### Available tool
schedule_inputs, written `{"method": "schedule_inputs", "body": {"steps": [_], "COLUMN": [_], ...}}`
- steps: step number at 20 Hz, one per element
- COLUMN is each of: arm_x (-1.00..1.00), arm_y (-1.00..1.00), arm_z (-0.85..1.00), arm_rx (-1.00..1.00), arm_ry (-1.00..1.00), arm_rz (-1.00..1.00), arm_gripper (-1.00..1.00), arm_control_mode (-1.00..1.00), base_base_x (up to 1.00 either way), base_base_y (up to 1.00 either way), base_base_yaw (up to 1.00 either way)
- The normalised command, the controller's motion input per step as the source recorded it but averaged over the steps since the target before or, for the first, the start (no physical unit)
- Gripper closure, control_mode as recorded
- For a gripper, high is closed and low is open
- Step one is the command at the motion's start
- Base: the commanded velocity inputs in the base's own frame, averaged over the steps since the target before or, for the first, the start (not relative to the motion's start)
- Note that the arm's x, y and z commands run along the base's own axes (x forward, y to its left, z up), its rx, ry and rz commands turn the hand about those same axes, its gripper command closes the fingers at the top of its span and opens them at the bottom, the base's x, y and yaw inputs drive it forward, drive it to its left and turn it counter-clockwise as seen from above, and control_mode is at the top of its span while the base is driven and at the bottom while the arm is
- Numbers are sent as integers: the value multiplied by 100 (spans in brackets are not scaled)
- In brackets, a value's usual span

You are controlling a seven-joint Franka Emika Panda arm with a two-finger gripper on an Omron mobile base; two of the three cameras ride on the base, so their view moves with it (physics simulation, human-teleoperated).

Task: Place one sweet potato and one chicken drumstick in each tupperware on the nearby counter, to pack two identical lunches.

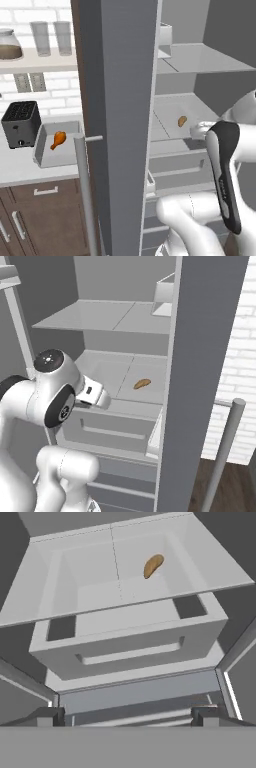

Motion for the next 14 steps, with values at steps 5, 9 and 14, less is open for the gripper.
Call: {"method": "schedule_inputs", "body": {"steps": [5, 9, 14], "arm_x": [94, 92, 97], "arm_y": [-39, -38, -26], "arm_z": [-34, -51, -22], "arm_rx": [0, 0, 0], "arm_ry": [7, 0, 1], "arm_rz": [-30, -23, -3], "arm_gripper": [-100, -100, -100], "arm_control_mode": [-100, -100, -100], "base_base_x": [0, 0, 0], "base_base_y": [0, 0, 0], "base_base_yaw": [0, 0, 0]}}
